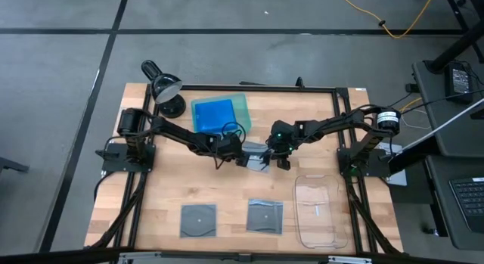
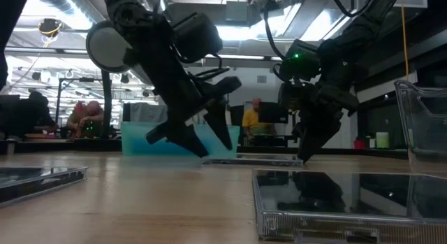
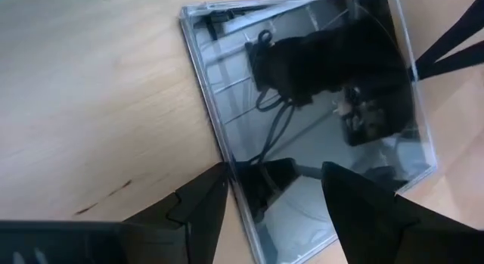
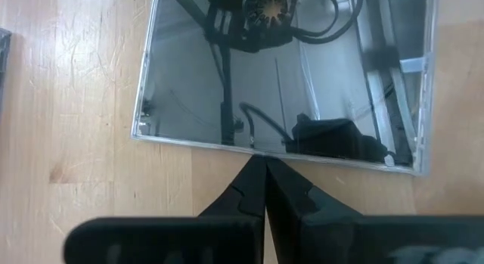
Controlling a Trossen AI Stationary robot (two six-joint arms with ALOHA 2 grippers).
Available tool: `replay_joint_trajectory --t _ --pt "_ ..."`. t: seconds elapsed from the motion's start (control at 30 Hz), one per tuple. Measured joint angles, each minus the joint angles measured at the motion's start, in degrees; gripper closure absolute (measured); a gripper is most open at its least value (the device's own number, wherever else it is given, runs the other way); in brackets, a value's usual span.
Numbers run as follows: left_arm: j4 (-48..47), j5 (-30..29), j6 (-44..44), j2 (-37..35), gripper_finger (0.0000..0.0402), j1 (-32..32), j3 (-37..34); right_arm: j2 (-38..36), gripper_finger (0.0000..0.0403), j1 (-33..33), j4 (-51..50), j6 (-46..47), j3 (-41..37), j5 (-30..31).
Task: Pick & place jewel cases by type
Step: Put the top black CD case into the transparent bin
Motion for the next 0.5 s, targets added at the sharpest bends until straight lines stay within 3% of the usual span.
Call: replay_joint_trajectory --t 0.5 --pt "3.0 0.31 -0.29 -0.38 0.0196 -0.1 -0.37 0.0 0.0393 -0.03 -0.07 -1.67 -0.09 -0.07"
